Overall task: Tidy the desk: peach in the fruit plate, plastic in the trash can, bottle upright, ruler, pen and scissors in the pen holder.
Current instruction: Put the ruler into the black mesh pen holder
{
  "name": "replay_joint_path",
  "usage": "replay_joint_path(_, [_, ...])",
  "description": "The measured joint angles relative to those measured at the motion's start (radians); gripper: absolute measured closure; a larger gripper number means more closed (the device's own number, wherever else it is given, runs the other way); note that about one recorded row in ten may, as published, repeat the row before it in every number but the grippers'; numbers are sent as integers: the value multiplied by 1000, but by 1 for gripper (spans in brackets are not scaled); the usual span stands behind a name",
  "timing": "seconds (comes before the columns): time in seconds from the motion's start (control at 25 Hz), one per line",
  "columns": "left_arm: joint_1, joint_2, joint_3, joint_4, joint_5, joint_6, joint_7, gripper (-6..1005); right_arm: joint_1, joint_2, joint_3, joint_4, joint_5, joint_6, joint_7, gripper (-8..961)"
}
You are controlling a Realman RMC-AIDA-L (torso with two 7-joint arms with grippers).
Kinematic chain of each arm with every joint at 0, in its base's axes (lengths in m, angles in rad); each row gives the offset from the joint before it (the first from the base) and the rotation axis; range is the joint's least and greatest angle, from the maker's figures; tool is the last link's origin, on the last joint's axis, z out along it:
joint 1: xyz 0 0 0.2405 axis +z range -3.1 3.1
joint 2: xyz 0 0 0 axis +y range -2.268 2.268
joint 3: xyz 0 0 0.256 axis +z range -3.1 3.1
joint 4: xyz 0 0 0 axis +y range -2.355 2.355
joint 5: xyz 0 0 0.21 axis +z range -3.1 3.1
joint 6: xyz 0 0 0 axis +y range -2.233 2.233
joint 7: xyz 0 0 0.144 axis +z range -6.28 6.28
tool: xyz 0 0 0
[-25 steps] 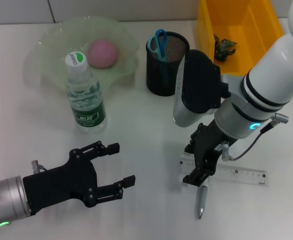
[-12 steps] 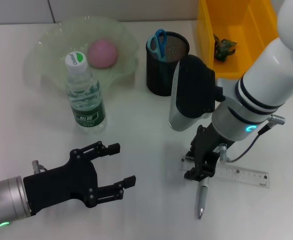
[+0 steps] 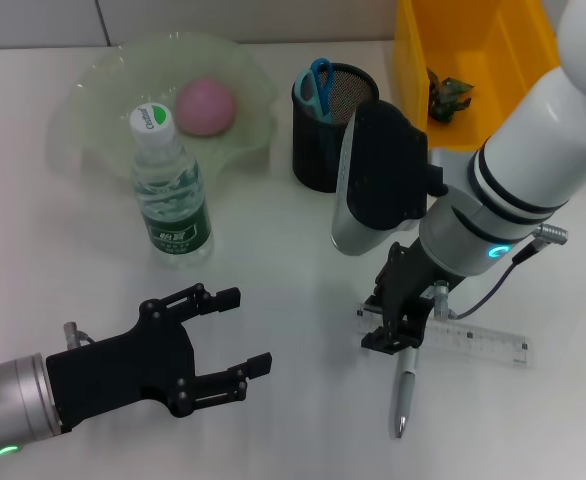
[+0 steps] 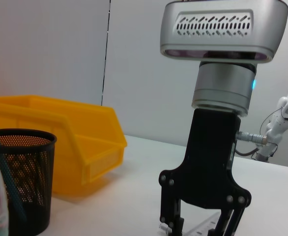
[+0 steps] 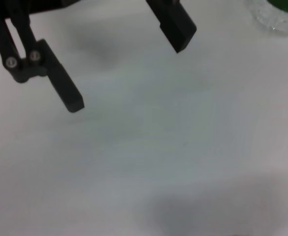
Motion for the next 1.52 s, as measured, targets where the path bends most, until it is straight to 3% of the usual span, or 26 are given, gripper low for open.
replay_joint_path(0.24, [-1, -1, 0, 0, 0, 1, 0, 192, -23, -3, 68, -86, -22, -6, 23, 572])
replay_joint_path(0.32, [-3, -2, 0, 0, 0, 1, 0, 192, -63, -2, 163, -240, -75, -5, 36, 572])
replay_joint_path(0.36, [-3, -2, 0, 0, 0, 1, 0, 192, -63, -2, 163, -240, -75, -5, 36, 572])
replay_joint_path(0.4, [-3, -2, 0, 0, 0, 1, 0, 192, -90, 0, 237, -362, -94, 4, 41, 572])
replay_joint_path(0.44, [-3, -2, -1, 0, 0, 1, 0, 192, -90, 0, 237, -362, -94, 4, 41, 572])
replay_joint_path(0.56, [-6, -6, -1, 0, 0, 1, 0, 192, -133, 2, 329, -469, -80, 109, 33, 572])
replay_joint_path(0.6, [-10, -9, -1, 0, 0, -3, 0, 192, -166, 3, 363, -479, -23, 253, -3, 572])
replay_joint_path(0.68, [-12, -12, -1, 0, 3, -5, 0, 192, -185, 4, 373, -470, 23, 317, -37, 572])
replay_joint_path(0.76, [-17, -19, -5, 0, 15, -8, 0, 192, -218, 3, 383, -429, 171, 452, -138, 572])
replay_joint_path(0.8, [-19, -22, -7, 0, 22, -8, -1, 192, -246, 1, 379, -360, 368, 575, -294, 572])
replay_joint_path(0.84, [-22, -24, -8, 0, 24, -9, -2, 192, -246, 1, 379, -360, 368, 575, -294, 572])
replay_joint_path(0.96, [-30, -25, -8, -2, 25, -9, -9, 192, -266, -2, 377, -214, 755, 671, -608, 572])
replay_joint_path(1.0, [-31, -25, -8, -3, 25, -8, -11, 192, -261, -3, 381, -92, 1010, 649, -830, 572])
replay_joint_path(1.04, [-33, -26, -8, -3, 25, -6, -11, 192, -261, -3, 381, -92, 1010, 649, -830, 572])
replay_joint_path(1.16, [-43, -29, -6, -3, 25, -5, -11, 192, -236, -4, 383, 113, 1360, 549, -1169, 572])
replay_joint_path(1.2, [-47, -30, -4, -3, 25, -5, -11, 192, -215, -4, 383, 250, 1529, 451, -1359, 572])
replay_joint_path(1.24, [-50, -30, -3, -3, 25, -6, -11, 192, -215, -4, 383, 250, 1529, 451, -1359, 572])
replay_joint_path(1.32, [-56, -33, -1, -3, 25, -7, -12, 192, -178, -4, 385, 449, 1706, 318, -1536, 572])
replay_joint_path(1.52, [-59, -34, 0, -3, 25, -6, -13, 192, -130, -4, 397, 629, 1802, 261, -1598, 572])
